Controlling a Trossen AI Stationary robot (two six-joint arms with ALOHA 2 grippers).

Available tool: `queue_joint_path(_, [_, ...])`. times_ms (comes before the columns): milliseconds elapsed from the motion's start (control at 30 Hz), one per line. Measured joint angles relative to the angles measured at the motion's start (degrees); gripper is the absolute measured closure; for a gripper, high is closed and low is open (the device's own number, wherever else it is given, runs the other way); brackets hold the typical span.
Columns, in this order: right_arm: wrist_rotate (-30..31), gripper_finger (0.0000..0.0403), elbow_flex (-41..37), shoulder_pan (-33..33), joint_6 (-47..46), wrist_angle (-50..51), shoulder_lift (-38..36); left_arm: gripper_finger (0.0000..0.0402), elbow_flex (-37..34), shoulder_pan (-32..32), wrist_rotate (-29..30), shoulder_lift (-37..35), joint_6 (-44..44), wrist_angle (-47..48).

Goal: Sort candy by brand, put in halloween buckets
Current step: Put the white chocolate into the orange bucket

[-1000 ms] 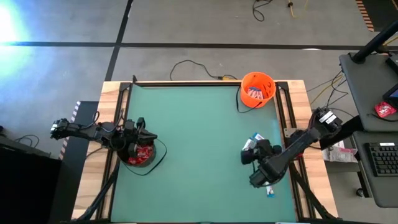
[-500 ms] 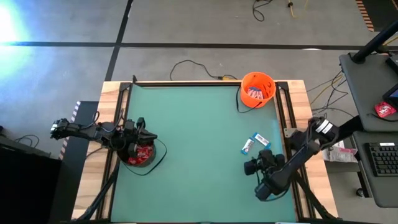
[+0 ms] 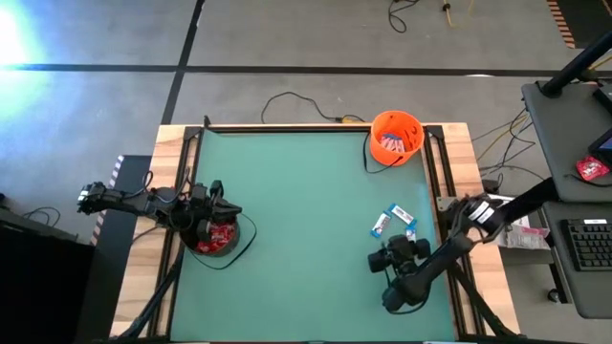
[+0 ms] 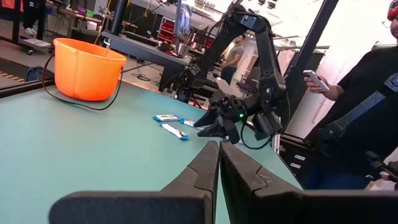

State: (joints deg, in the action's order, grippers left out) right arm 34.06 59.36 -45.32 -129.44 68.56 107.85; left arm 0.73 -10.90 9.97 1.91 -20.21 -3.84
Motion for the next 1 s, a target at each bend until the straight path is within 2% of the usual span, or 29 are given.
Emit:
queue_joint_path(200, [2.5,0.0172,-1.1,0.3,-6.3,-0.1,4.2,0.0402,0.0,0.0,0.0,0.0,0.0,0.0])
queue_joint_path(367, [8.3,0.0172,-1.3,1.6,-6.2,-3.6,6.3,0.0402,0.0,0.0,0.0,0.0,0.0,0.0])
queue_joint_path(467, [9.3,0.0172,-0.9,2.5,-5.7,-4.7,5.7,0.0402,0.0,0.0,0.0,0.0,0.0,0.0])
queue_joint_path(533, [8.6,0.0172,-0.7,3.4,-5.7,-4.8,4.4,0.0402,0.0,0.0,0.0,0.0,0.0,0.0])
queue_joint_path(733, [0.8,0.0172,0.4,8.5,-9.1,-4.4,-1.3,0.0402,0.0,0.0,0.0,0.0,0.0,0.0])
queue_joint_path(1000, [-0.1,0.0172,4.4,20.9,-9.1,-4.5,-3.5,0.0402,0.0,0.0,0.0,0.0,0.0,0.0])
